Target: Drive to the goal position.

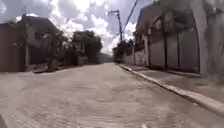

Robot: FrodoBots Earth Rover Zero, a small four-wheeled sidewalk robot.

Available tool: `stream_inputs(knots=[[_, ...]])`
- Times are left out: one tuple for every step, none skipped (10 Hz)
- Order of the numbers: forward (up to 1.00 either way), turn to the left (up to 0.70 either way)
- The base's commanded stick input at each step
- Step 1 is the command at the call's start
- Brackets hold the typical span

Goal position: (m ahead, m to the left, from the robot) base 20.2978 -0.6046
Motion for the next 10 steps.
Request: stream_inputs(knots=[[1.00,0.00],[1.00,0.00],[1.00,0.00],[1.00,-0.05],[1.00,-0.12],[1.00,-0.18],[1.00,-0.25],[1.00,-0.32],[1.00,-0.38],[1.00,-0.31]])
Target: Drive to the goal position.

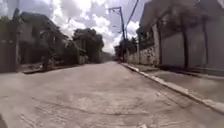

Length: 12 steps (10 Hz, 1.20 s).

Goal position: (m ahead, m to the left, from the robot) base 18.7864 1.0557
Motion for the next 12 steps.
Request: stream_inputs(knots=[[1.00,-0.18],[1.00,-0.05],[1.00,0.00],[1.00,0.00],[1.00,0.00],[1.00,0.00],[1.00,0.00],[1.00,0.00],[1.00,0.00],[1.00,0.00],[1.00,0.01],[1.00,0.02]])
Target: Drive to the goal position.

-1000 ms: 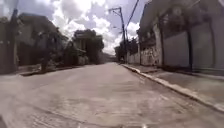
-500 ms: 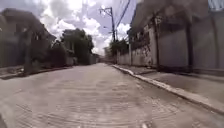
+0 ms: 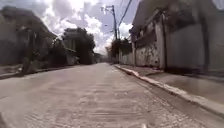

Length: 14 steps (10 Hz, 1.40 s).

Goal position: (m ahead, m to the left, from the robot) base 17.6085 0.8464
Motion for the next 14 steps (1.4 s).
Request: stream_inputs(knots=[[1.00,0.02],[1.00,0.02],[1.00,0.02],[1.00,0.02],[1.00,0.03],[1.00,0.03],[1.00,0.03],[1.00,0.03],[1.00,0.03],[1.00,0.03],[1.00,0.03],[1.00,0.03],[1.00,0.03],[1.00,0.03]])
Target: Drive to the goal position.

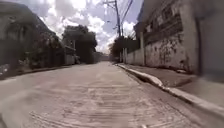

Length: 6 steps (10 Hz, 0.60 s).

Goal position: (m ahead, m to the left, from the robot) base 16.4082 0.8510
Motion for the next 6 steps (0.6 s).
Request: stream_inputs(knots=[[1.00,0.03],[1.00,0.02],[1.00,0.02],[1.00,0.00],[1.00,0.00],[1.00,0.00]])
